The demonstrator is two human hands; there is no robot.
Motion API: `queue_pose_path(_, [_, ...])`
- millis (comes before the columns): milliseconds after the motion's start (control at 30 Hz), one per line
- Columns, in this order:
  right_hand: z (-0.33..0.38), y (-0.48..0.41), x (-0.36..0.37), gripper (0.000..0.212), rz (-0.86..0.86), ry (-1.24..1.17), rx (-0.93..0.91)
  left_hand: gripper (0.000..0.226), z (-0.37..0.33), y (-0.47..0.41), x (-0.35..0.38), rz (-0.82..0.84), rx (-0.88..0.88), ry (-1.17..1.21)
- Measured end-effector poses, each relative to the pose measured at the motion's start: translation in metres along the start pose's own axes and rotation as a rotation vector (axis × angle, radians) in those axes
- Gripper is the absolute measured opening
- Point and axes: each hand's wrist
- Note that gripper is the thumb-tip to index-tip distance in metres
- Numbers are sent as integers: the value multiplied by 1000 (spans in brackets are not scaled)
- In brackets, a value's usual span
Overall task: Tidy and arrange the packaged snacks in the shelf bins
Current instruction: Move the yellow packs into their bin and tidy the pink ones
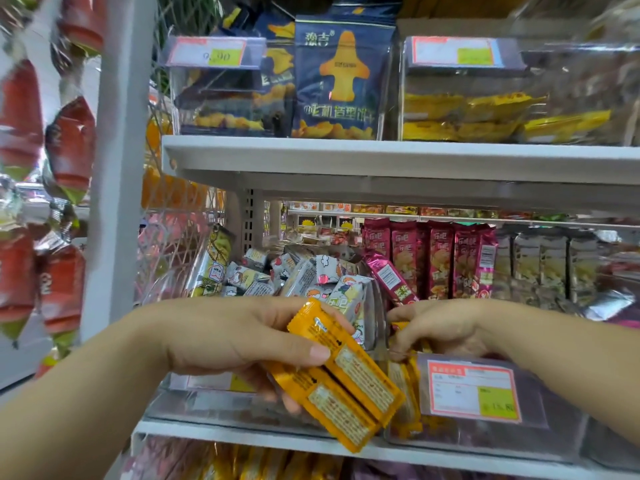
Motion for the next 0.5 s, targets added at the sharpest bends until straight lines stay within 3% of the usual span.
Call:
queue_pose_path(33, [2, 2, 0, 41, 10, -4, -22, 39, -12, -6, 1, 13, 107, -81])
queue_pose_path(100, [0, 4, -3, 34, -50, 127, -62, 39, -33, -7, 14, -36, 30, -177])
queue_pose_path(233, [3, 13, -1, 43, -212, 264, -164, 41, -41, -3, 19, -38, 7, -217])
queue_pose_path(400, [27, 56, -2, 38, -552, 401, -496, 47, -63, 13, 31, -151, 10, -292])
queue_pose_path(500, [39, 92, 10, 38, -663, 451, -735, 45, -77, 28, 48, -216, -6, -321])
Point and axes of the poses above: each hand's wrist, its own y-axis away from the middle knuckle, its own x-axis out of the palm, z = x × y, and after that the axes turned 1 degree about x, right-handed
